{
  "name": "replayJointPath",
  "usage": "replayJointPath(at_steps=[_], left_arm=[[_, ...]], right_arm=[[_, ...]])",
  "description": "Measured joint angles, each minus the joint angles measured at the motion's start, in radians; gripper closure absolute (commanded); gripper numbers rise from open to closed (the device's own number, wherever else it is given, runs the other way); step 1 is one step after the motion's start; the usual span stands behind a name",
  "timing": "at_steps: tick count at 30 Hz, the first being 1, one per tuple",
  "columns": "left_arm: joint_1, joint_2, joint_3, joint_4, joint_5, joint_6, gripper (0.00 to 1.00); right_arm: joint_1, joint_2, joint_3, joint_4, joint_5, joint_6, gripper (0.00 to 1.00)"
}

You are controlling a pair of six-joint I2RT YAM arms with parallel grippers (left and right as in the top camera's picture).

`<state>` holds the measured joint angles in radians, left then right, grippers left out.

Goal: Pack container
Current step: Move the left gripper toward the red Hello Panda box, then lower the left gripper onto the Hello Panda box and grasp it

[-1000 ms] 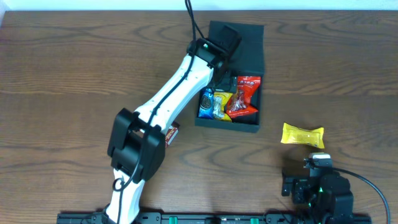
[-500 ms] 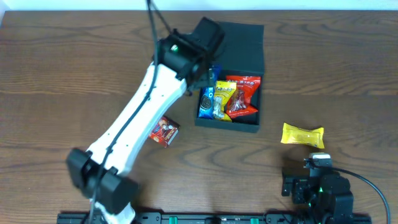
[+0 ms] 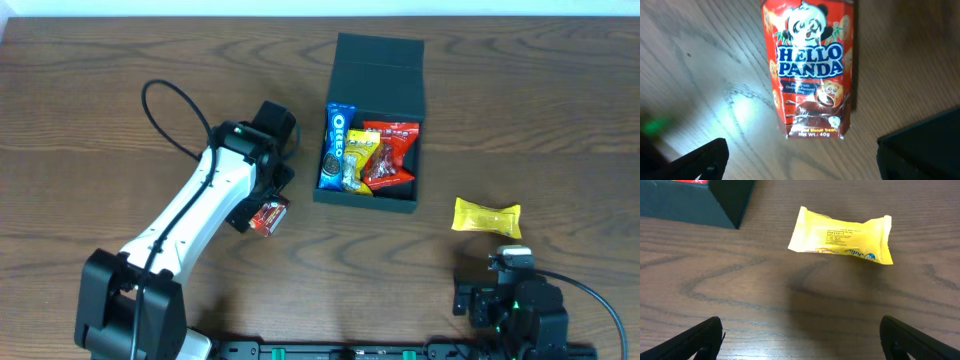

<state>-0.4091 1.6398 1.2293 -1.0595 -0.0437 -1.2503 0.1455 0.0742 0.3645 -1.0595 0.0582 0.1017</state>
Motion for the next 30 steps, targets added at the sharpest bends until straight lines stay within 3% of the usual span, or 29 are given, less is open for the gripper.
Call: replayJointPath(at_steps=[6, 17, 25, 30], left_arm=[[0.037, 0.000, -0.086, 0.188, 0.036, -0.024, 0.04], [0.090, 0.000, -0.197, 0.267, 0.019, 0.029, 0.05], [0.132, 0.000, -0.262, 0.451, 0.010, 0.141, 0.05], [0.132, 0.005, -0.262, 0.484, 0.010, 0.187, 0.05]], right_arm=[[0.000, 0.000, 0.000, 0.000, 0.000, 0.000, 0.01], [0.000, 0.000, 0.000, 0.000, 0.000, 0.000, 0.01], [0.000, 0.000, 0.000, 0.000, 0.000, 0.000, 0.01], [0.000, 0.000, 0.000, 0.000, 0.000, 0.000, 0.01]])
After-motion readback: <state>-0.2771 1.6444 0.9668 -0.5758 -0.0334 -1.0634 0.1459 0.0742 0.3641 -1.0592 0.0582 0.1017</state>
